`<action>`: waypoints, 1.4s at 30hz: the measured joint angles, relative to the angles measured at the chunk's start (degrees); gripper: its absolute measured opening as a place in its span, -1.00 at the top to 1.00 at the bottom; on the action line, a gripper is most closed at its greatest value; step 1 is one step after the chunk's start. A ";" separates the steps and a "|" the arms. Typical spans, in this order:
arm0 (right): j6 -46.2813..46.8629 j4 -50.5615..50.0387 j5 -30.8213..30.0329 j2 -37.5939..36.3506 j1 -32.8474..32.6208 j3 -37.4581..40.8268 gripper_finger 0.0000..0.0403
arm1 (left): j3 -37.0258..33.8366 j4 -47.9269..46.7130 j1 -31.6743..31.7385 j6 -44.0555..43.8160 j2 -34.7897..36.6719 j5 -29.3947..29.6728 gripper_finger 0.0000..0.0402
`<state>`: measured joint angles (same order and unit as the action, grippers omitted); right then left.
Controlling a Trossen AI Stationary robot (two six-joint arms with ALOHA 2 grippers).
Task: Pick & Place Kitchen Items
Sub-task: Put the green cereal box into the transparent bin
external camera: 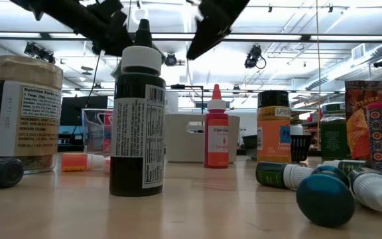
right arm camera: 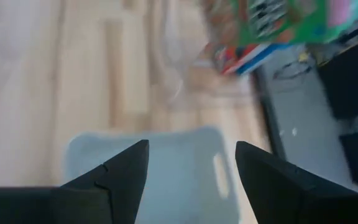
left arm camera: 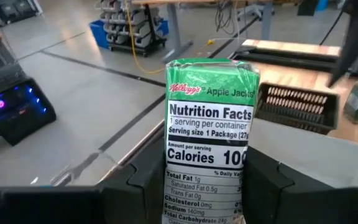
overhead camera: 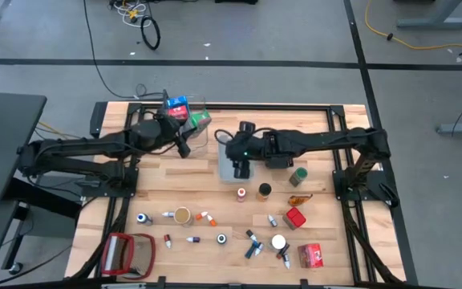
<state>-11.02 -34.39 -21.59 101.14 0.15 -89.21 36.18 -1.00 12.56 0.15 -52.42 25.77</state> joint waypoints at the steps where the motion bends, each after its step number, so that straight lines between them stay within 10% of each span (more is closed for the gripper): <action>1: -0.73 3.23 -0.02 0.00 0.83 1.28 -0.25 | -0.57 0.91 0.03 -0.04 -0.01 0.08 0.17; 9: -1.85 27.23 19.84 0.00 11.21 6.57 -0.25 | -1.61 1.83 -0.02 2.32 1.26 -4.34 0.19; 17: -6.56 31.07 36.18 0.00 17.04 6.65 -0.25 | -1.59 2.30 0.01 5.99 4.62 -10.30 0.18; 42: -7.48 40.20 42.59 1.27 15.93 6.66 0.15 | -1.59 5.72 -0.10 6.13 4.81 -16.80 0.20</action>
<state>-18.50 5.80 21.00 102.42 16.08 -82.55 34.59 4.72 12.45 6.28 -47.62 8.97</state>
